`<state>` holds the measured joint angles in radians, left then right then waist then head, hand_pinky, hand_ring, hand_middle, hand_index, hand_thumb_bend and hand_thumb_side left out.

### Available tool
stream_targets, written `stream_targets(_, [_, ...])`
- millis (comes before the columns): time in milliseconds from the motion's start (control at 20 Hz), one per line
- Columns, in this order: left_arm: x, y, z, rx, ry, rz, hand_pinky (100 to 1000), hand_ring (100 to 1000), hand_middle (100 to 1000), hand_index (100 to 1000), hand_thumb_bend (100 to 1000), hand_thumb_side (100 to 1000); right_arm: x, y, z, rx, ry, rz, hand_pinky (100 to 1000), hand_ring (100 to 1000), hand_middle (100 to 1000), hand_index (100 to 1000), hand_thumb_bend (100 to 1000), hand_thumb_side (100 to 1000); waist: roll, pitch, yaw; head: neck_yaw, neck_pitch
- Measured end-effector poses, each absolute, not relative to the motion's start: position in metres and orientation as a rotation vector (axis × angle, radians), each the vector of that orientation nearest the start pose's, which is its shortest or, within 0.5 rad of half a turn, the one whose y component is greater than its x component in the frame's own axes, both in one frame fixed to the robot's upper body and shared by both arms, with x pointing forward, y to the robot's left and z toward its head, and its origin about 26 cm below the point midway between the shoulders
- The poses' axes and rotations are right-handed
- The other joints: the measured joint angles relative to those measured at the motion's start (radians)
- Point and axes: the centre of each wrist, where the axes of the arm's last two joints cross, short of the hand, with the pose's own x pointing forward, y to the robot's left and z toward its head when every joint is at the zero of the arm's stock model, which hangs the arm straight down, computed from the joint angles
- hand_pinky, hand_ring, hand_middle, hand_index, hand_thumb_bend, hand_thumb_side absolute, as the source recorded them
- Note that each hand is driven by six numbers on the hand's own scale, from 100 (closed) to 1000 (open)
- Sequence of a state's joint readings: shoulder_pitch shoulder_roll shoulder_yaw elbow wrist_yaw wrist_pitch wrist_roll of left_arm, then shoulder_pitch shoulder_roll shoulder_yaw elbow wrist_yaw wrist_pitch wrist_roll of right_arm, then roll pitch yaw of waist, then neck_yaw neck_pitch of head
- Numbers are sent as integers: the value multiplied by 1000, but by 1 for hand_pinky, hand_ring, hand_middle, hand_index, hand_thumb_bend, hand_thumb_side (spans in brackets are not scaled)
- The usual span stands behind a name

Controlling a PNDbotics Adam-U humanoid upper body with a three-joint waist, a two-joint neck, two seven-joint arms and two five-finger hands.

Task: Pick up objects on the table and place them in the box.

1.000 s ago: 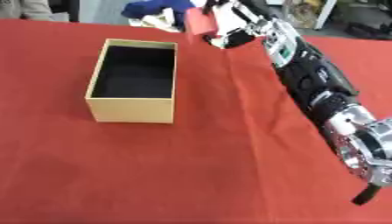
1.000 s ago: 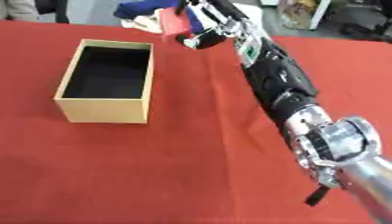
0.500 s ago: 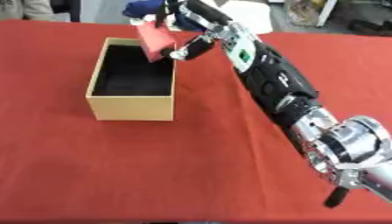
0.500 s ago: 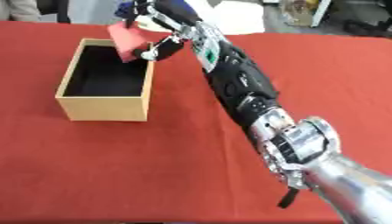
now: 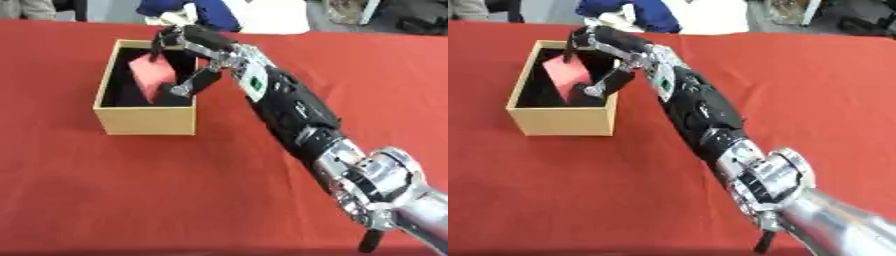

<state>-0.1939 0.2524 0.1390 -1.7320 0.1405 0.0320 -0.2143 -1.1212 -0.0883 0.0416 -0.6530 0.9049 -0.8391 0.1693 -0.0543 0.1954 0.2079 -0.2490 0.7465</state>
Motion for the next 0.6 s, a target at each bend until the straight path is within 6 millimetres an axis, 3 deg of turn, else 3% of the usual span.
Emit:
stream_targets(50, [315,312,108,-17,-1890,-247,854,730,573,641,277,758,501,-132,163,325,2744,-2150,880,941,869,947,333,347,0,0,-1,0,0])
stream_targets(200, [315,311,108,-21,-1889,-244,852,730,573,641,278,757,501,-132,164,308,2737,-2144,899,969,932,972,362,319,0,0,-4,0,0])
stream_targets(600, [315,311,108,-22,-1888,-244,851,732,573,641,279,755,502,-135,174,283,2807,-2067,900,980,948,989,379,253,0,-3,-9,0,0])
